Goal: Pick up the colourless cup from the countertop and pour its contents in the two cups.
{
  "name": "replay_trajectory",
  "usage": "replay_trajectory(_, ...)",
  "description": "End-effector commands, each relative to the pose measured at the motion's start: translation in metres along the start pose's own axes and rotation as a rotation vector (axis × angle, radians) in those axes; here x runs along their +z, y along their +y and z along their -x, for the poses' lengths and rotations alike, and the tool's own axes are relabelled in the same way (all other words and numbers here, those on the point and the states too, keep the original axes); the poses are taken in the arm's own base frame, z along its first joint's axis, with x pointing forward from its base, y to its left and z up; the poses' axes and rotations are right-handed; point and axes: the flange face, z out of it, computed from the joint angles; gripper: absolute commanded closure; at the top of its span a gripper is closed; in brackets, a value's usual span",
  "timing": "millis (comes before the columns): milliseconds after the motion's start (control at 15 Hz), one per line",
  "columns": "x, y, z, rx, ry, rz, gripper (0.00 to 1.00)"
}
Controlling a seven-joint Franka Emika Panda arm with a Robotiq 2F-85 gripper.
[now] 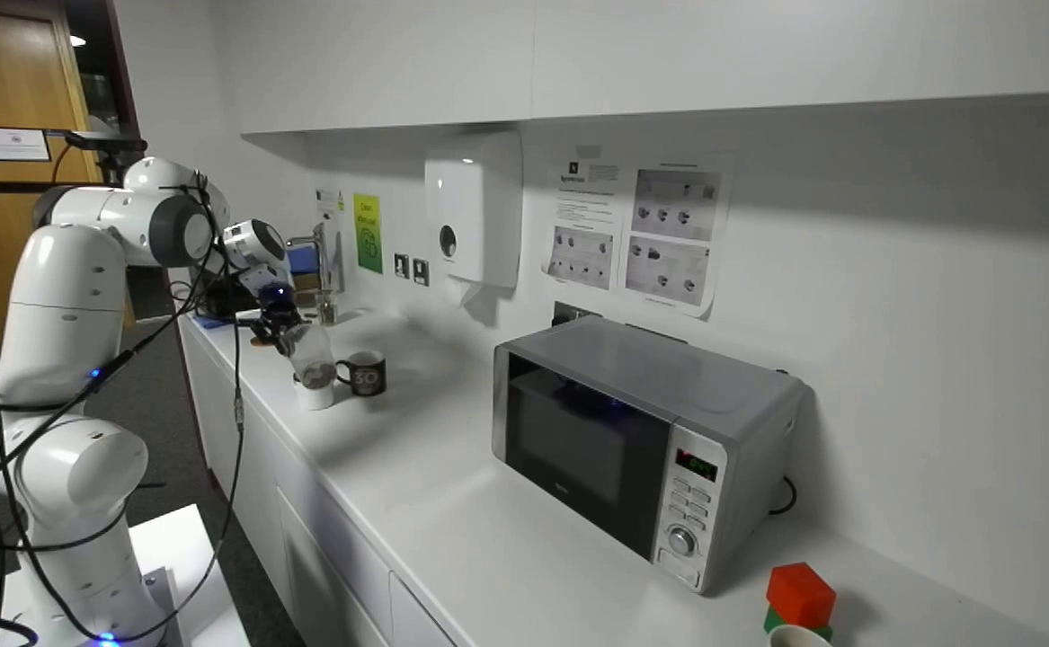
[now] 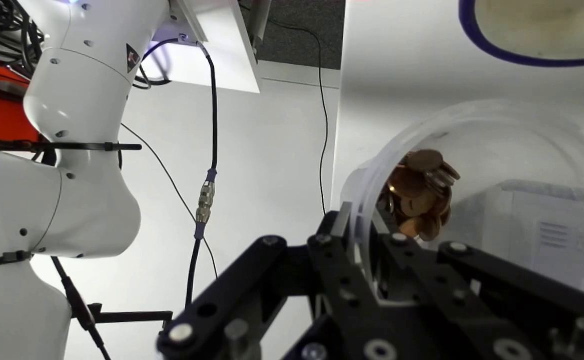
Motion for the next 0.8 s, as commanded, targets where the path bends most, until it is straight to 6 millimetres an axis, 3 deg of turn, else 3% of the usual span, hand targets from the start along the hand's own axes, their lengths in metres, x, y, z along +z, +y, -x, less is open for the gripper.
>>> replay_trajectory(0, -0.0096, 0.0009, -0.0041, 0.051, 0.063, 0.004, 0.98)
replay_trajectory(733, -0.0133, 0.0013, 0.0009, 0.138, 0.155, 0.009, 0.98)
